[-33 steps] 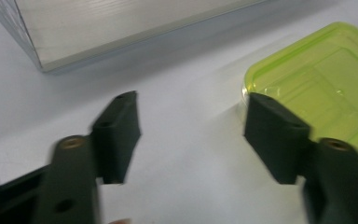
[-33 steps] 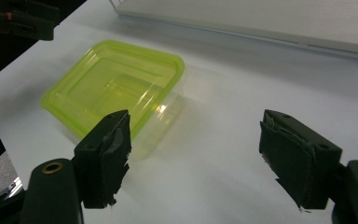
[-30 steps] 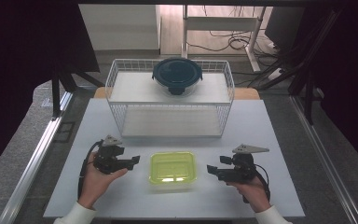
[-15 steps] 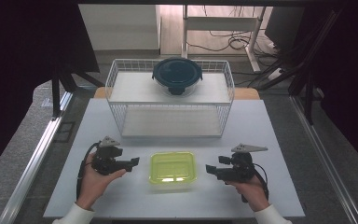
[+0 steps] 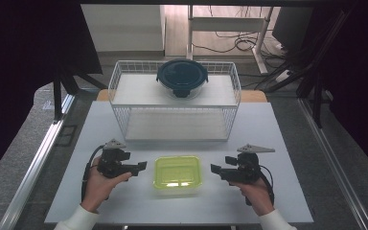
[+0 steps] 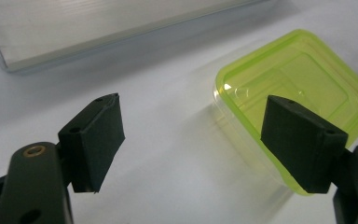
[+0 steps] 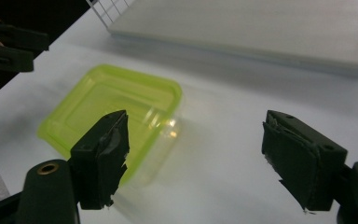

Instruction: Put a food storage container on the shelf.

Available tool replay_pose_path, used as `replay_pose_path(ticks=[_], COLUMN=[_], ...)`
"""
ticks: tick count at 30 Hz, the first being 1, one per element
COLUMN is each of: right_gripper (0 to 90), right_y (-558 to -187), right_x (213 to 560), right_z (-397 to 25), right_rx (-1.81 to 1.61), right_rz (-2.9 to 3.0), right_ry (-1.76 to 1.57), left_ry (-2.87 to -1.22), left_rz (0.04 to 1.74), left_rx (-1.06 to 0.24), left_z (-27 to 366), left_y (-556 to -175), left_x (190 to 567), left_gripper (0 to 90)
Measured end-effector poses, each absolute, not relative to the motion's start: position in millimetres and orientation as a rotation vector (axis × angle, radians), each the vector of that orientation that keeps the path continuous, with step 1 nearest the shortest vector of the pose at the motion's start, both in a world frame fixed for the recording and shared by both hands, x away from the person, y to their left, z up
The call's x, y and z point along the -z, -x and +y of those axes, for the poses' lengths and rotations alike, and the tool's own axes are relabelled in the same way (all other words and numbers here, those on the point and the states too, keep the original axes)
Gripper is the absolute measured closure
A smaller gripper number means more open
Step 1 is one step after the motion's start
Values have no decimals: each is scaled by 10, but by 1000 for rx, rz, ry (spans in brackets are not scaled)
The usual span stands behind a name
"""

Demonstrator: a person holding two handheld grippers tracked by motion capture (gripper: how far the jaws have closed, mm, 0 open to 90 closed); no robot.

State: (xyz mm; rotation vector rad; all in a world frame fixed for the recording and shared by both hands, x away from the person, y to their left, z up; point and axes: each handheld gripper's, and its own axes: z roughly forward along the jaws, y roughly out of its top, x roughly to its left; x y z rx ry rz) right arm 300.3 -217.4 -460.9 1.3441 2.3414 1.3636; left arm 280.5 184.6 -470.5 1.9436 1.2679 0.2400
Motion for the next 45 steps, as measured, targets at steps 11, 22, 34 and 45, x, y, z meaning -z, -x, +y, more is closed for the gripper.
replay_pose_path(ticks=[11, 22, 34, 45], right_gripper=[323, 382, 433, 486], right_y=[-3104, -3212, -3274, -3306], right_x=[4521, 4710, 4916, 5027], right_z=[-1931, -1897, -1800, -1796], right_rx=[-1354, -1382, -1363, -1387], right_rz=[2390, 2483, 2580, 2606], right_ry=[-1387, -1450, -1498, -1586], left_ry=[-1889, -1790, -1787, -1723], left_rz=[1252, 1296, 1290, 1314], left_rx=[-143, 22, 158, 266], left_z=[1734, 1778, 1690, 1653], left_y=[-2820, -2838, -2889, -2930], left_x=[4633, 4856, 5035, 5163], left_gripper=[250, 310, 383, 416])
